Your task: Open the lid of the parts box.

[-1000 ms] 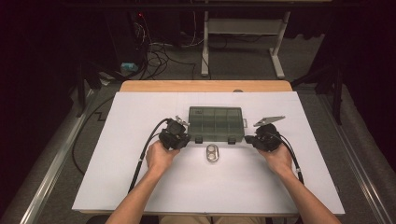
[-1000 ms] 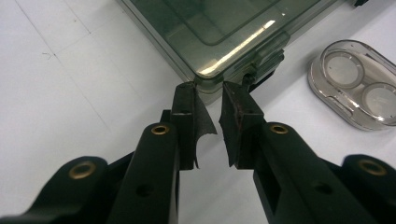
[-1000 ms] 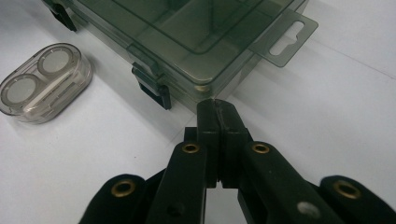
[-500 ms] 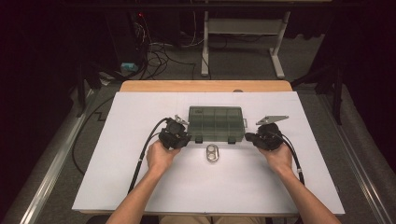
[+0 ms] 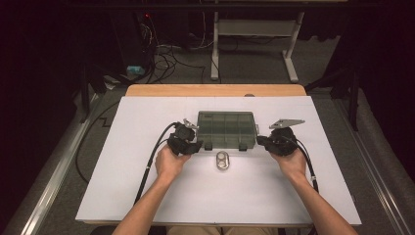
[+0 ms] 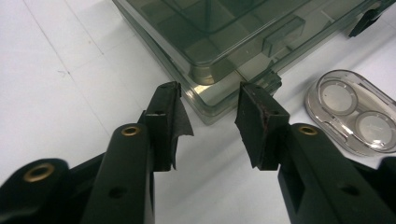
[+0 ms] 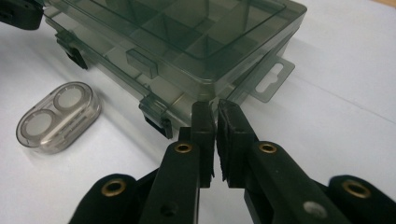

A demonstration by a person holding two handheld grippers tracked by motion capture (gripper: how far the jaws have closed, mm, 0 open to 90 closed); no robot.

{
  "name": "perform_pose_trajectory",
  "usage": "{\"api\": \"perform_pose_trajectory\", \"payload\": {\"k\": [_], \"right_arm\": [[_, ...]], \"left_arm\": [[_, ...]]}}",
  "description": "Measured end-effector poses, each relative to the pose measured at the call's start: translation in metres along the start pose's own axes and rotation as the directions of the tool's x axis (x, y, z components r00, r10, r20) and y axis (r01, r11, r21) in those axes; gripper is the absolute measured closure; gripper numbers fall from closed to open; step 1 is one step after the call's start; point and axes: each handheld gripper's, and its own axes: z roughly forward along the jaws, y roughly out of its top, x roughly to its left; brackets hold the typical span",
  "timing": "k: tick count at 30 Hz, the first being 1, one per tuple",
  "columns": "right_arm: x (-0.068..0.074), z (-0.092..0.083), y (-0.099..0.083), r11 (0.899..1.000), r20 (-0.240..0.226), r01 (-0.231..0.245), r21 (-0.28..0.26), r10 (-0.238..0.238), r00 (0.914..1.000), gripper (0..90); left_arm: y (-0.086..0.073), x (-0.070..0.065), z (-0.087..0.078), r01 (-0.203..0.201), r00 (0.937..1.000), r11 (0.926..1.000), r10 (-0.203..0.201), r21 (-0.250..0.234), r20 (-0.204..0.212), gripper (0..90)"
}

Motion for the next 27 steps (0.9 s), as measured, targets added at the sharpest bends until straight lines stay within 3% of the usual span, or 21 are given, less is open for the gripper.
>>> {"api": "perform_pose_trajectory", "payload": {"k": [10, 14, 16, 27], "right_arm": [[0.001, -0.004, 0.006, 1.000, 0.003, 0.004, -0.022, -0.004, 1.0000, 84.4], [0.002, -0.007, 0.011, 1.000, 0.008, 0.005, -0.031, -0.004, 1.0000, 82.5], [0.002, -0.007, 0.012, 0.999, 0.013, 0.006, -0.034, -0.005, 0.9999, 82.2], [0.000, -0.007, 0.016, 0.999, 0.018, -0.006, -0.037, 0.006, 0.9998, 80.8]], "left_arm": [[0.012, -0.007, -0.002, -0.021, 0.9991, 0.9995, 0.020, -0.025, -0.038, 52.9], [0.018, -0.014, -0.002, -0.072, 0.9911, 0.9970, 0.069, -0.029, -0.114, 44.9], [0.021, -0.016, -0.002, -0.074, 0.9888, 0.9965, 0.068, -0.039, -0.133, 42.3], [0.032, -0.011, -0.005, -0.069, 0.9884, 0.9946, 0.057, -0.078, -0.141, 40.7]]}}
